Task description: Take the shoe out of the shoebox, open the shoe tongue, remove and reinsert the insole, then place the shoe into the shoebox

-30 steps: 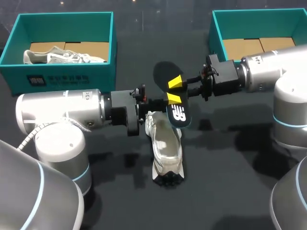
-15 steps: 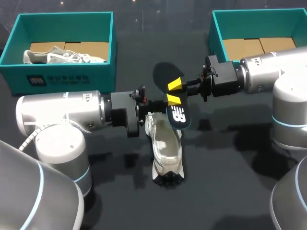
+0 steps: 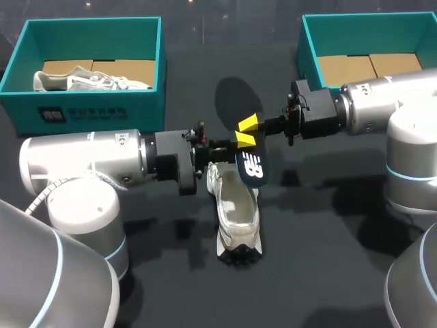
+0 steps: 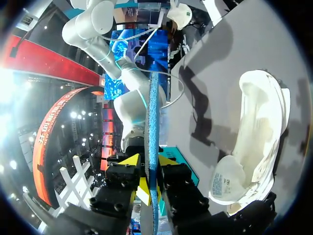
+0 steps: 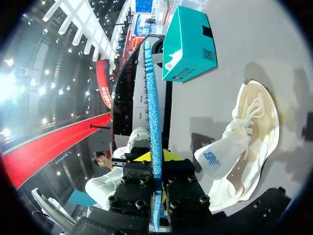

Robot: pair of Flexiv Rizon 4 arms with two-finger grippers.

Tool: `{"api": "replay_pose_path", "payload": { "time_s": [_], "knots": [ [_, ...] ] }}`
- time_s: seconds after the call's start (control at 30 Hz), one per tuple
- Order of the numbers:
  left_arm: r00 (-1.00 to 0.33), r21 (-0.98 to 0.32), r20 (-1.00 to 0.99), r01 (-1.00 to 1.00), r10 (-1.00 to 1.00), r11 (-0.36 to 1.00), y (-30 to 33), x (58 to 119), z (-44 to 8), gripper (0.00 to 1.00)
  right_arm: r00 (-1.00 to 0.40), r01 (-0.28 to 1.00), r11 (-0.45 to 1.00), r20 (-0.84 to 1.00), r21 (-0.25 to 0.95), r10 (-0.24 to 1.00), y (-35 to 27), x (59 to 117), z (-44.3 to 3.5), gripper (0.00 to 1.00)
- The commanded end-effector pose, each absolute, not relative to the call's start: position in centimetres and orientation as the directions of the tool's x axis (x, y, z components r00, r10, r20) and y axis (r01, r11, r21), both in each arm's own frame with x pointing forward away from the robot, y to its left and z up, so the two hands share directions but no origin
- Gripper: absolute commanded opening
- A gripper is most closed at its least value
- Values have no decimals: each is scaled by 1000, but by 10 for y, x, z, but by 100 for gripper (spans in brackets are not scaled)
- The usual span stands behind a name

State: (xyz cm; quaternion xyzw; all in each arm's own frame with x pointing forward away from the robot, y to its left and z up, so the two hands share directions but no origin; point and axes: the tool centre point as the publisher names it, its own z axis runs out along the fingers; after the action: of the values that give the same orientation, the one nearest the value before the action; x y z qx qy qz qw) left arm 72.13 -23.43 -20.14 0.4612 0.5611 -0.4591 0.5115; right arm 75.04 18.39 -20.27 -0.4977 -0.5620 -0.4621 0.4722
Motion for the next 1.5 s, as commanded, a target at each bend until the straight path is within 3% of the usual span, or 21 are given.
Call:
{"api": "replay_pose_path", "payload": {
  "time_s": [0.03, 0.27, 0.9, 1.13, 1.2, 1.23, 1.5],
  "knots": [
    [-72, -60, -994, 987, 78, 147, -202, 720, -189, 100, -54, 997, 70, 992, 46, 111, 184, 748, -209, 0],
    [-52, -26, -978, 991, 202, 130, -156, 736, -172, 100, -31, 998, 65, 996, 25, 89, 188, 744, -218, 0],
    [-65, -33, -975, 988, 213, 150, -155, 740, -168, 100, -23, 997, 69, 998, 19, 67, 194, 738, -221, 0],
    [-73, -9, -880, 991, 470, 136, -146, 773, -145, 100, 7, 997, 80, 999, -10, 36, 203, 733, -233, 0],
    [-87, -15, -733, 994, 675, 111, -151, 784, -141, 100, 16, 998, 66, 999, -18, 31, 203, 731, -235, 0],
    [-60, 68, -654, 988, 754, 138, -153, 788, -141, 100, 22, 998, 54, 999, -24, 32, 204, 731, -236, 0],
    [-60, 68, -654, 988, 754, 138, -153, 788, -141, 100, 26, 999, 39, 999, -27, 34, 204, 730, -236, 0]
  ]
}}
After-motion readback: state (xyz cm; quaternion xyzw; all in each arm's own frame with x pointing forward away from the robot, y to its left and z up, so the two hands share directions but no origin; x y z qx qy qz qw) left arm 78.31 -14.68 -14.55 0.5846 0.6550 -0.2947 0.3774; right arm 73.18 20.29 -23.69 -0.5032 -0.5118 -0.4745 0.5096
